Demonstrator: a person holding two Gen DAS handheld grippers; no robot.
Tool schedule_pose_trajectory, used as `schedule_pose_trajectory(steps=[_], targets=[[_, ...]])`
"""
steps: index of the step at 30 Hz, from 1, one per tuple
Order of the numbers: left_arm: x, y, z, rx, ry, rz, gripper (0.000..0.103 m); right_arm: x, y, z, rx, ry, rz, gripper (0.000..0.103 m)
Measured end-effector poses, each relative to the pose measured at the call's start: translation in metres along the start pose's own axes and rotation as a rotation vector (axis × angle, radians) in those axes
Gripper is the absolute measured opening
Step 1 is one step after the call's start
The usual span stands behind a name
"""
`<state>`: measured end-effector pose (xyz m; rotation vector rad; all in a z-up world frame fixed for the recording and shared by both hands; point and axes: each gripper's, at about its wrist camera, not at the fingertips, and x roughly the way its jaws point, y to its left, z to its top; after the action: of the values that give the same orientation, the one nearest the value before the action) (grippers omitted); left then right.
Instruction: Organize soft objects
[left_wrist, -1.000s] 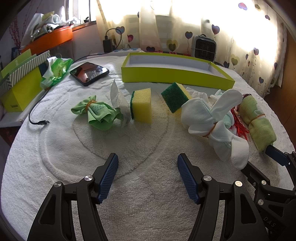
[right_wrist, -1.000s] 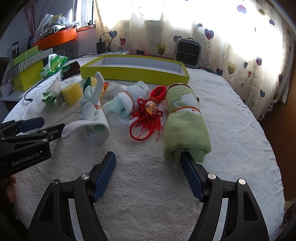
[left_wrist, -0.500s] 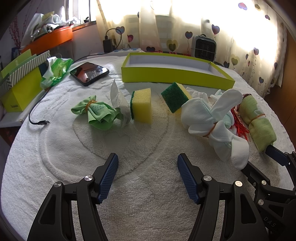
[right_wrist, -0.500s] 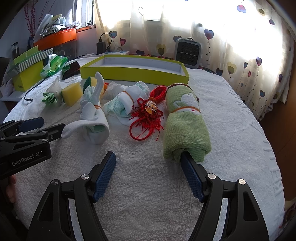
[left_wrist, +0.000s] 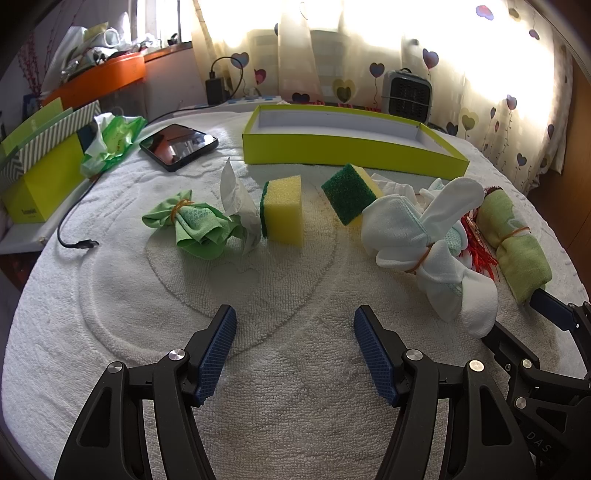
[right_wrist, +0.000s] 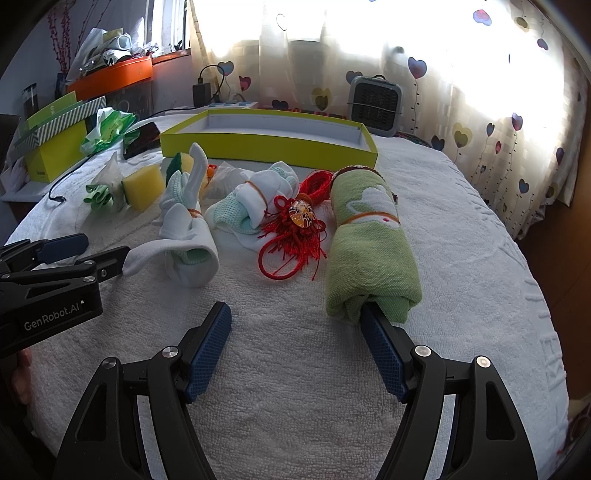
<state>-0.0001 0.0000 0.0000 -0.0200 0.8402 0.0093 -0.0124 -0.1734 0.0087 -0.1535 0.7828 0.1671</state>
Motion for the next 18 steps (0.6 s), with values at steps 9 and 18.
schedule_pose_trajectory(steps=[9,18], targets=[[0.0000,-0.0001,0.0000,0.001,0.000,0.001,0.066,0.0003,-0.0001,-0.0001,0.000,0.000,0.000,0.073],[-0.0003,0.0011,0.0001,0.009,0.004,-0.012,0.066,0.0013,-0.0006,0.0004,0.001,0.001,0.009,0.073]])
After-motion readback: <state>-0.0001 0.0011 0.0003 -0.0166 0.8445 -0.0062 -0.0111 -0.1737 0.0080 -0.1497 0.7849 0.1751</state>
